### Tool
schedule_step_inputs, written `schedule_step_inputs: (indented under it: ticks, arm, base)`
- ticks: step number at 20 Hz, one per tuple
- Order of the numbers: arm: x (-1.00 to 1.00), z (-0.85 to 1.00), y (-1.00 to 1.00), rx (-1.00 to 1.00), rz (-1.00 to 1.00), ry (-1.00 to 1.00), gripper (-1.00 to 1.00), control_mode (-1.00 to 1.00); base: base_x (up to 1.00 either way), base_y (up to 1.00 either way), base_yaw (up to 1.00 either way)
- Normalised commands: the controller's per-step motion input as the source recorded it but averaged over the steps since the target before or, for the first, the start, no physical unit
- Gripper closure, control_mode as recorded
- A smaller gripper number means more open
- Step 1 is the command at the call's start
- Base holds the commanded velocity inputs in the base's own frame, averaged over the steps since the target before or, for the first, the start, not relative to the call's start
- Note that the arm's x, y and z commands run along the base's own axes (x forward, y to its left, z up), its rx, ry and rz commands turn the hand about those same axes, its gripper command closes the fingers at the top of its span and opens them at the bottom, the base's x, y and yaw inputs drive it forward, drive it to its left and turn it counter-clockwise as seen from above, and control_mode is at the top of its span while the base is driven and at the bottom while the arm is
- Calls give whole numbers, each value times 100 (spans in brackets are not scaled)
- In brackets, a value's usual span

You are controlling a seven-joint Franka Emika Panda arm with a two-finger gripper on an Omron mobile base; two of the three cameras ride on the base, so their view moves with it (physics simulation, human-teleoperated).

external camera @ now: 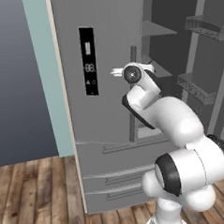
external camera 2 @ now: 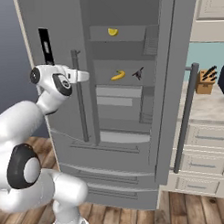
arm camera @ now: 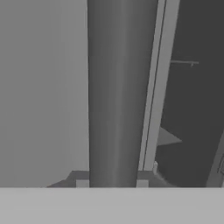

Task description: Open the fridge, remove the banana, lemon wedge, and fish, and place them on any counter.

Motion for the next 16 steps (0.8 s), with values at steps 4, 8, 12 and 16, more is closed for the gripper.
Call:
schedule_step_inputs:
  ticks: [4, 8, 12, 16]
  arm:
    - [-100, -2, 86, 0, -26, -6, 100, -100]
    - [-100, -4, 98, 0, -36, -1, 100, -100]
    - [-100, -16, 100, 0, -33, -1, 100, -100]
    - [-72, -23, 91, 0, -33, 0, 100, -100]
  base:
    - [0, 0, 0]
    - [0, 0, 0]
    - [0, 0, 0]
    - [0, 0, 0]
